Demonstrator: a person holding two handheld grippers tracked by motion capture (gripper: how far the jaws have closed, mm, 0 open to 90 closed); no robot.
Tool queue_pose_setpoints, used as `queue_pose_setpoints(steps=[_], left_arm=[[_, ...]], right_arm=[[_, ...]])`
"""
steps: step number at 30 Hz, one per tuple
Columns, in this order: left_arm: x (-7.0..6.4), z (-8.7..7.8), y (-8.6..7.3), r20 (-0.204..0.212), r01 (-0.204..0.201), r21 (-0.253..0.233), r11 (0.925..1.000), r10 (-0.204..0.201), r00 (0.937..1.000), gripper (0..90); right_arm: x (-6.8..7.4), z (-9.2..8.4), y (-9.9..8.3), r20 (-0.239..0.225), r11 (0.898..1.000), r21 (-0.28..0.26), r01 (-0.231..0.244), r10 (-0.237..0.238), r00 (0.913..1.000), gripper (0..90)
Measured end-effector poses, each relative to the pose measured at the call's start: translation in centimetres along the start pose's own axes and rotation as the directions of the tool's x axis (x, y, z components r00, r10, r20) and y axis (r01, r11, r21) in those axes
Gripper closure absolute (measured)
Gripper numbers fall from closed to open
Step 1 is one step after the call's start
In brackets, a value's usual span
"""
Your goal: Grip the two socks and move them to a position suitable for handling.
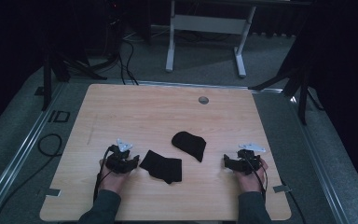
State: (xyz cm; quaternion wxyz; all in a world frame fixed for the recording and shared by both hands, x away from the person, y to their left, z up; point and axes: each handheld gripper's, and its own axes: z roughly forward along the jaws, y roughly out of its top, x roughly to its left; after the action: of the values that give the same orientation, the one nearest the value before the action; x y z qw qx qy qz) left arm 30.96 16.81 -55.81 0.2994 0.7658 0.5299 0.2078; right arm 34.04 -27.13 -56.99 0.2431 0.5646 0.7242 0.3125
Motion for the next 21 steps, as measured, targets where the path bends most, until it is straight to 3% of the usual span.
queue_pose_setpoints(steps=[7,21], left_arm=[[-0.1,0.0,0.0,0.000,-0.002,0.007,1.0000,0.002,1.0000,54.4],[-0.2,0.0,0.1,0.004,-0.005,0.004,1.0000,0.005,1.0000,54.1]], right_arm=[[0.2,-0.2,0.0,0.002,1.000,0.014,-0.002,0.002,1.0000,12.1],[1.2,-1.2,0.4,-0.036,0.997,0.069,0.043,-0.041,0.9985,38.1]])
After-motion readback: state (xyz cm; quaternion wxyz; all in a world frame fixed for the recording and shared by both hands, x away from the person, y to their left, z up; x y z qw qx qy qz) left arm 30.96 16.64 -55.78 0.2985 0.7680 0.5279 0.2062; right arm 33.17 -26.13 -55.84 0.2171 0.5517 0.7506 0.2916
